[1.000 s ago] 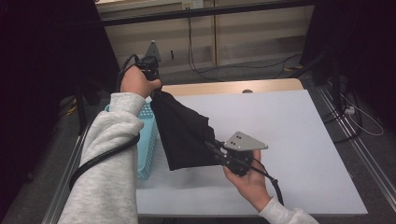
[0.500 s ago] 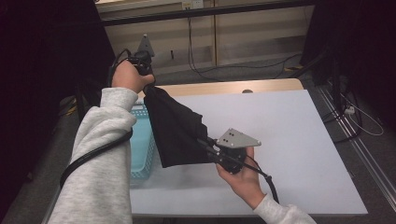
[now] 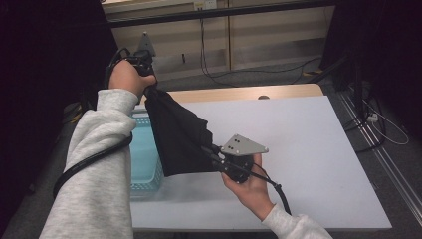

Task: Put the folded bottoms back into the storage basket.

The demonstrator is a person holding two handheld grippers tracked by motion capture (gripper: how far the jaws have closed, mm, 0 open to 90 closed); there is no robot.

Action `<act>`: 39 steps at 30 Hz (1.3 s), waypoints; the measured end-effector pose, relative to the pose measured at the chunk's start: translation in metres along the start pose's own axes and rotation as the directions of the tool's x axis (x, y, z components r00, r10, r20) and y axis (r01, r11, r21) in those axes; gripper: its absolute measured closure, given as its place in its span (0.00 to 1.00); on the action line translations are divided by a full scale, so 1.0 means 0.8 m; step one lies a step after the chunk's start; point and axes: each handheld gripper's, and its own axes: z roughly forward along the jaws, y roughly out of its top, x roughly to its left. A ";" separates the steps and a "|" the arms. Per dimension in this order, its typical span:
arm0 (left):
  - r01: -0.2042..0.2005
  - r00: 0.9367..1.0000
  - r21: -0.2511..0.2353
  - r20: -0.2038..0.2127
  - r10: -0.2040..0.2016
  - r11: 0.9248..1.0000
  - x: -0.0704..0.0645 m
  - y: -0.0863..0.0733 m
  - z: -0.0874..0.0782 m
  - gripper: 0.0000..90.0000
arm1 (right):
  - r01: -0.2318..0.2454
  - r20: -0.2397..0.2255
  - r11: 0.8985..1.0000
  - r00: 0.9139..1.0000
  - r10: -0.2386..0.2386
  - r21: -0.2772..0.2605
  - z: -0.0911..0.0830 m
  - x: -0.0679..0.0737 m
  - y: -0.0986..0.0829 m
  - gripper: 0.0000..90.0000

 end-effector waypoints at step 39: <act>0.075 0.997 0.005 -0.011 -0.075 0.997 0.070 -0.006 -0.006 0.93 | 0.003 -0.071 1.000 0.997 -0.004 -0.005 0.050 0.030 0.021 0.90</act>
